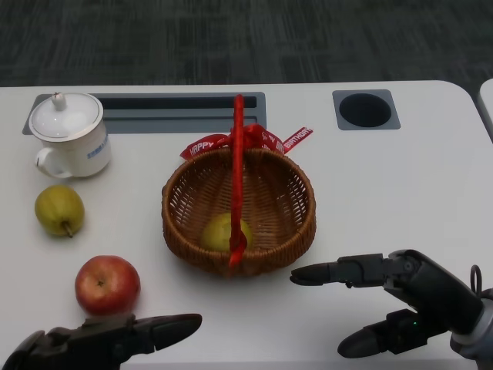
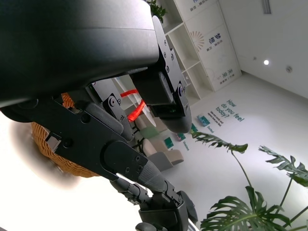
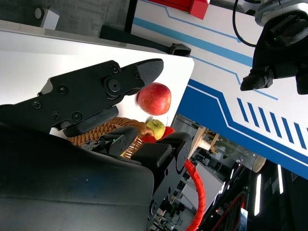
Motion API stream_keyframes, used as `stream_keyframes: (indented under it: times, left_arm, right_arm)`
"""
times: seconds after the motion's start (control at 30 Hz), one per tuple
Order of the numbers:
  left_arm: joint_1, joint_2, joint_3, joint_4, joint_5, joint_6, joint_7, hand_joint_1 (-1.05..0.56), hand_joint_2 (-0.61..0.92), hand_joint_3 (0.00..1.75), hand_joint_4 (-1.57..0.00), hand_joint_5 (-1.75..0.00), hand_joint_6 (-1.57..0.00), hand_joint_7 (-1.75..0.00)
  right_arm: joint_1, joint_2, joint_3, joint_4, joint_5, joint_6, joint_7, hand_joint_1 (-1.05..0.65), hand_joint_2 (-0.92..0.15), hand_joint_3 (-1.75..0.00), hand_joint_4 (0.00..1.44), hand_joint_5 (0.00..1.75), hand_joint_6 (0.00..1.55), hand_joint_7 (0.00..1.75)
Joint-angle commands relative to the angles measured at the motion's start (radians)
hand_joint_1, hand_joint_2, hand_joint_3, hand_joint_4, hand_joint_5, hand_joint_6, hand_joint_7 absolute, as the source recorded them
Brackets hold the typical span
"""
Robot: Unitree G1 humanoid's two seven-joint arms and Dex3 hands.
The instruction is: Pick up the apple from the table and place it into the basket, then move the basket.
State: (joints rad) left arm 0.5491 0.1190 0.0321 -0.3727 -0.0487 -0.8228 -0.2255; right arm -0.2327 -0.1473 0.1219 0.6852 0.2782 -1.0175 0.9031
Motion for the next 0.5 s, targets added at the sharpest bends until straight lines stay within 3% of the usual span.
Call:
stream_keyframes:
  times: [0.03, 0.5]
  left_arm:
    - [0.003, 0.004, 0.003, -0.004, -0.004, 0.006, 0.012, -0.34, 0.72, 0.00, -1.05, 0.00, -0.96, 0.00]
    - [0.008, -0.007, 0.003, -0.003, 0.006, -0.005, 0.013, -0.35, 0.73, 0.00, -1.05, 0.00, -0.95, 0.00]
  right_arm:
    - [-0.008, -0.010, -0.011, -0.003, 0.016, 0.005, 0.002, -0.44, -0.80, 0.00, 0.64, 0.00, 0.61, 0.00]
    - [-0.007, -0.013, -0.012, -0.007, 0.014, 0.001, 0.005, -0.43, -0.80, 0.00, 0.64, 0.00, 0.61, 0.00]
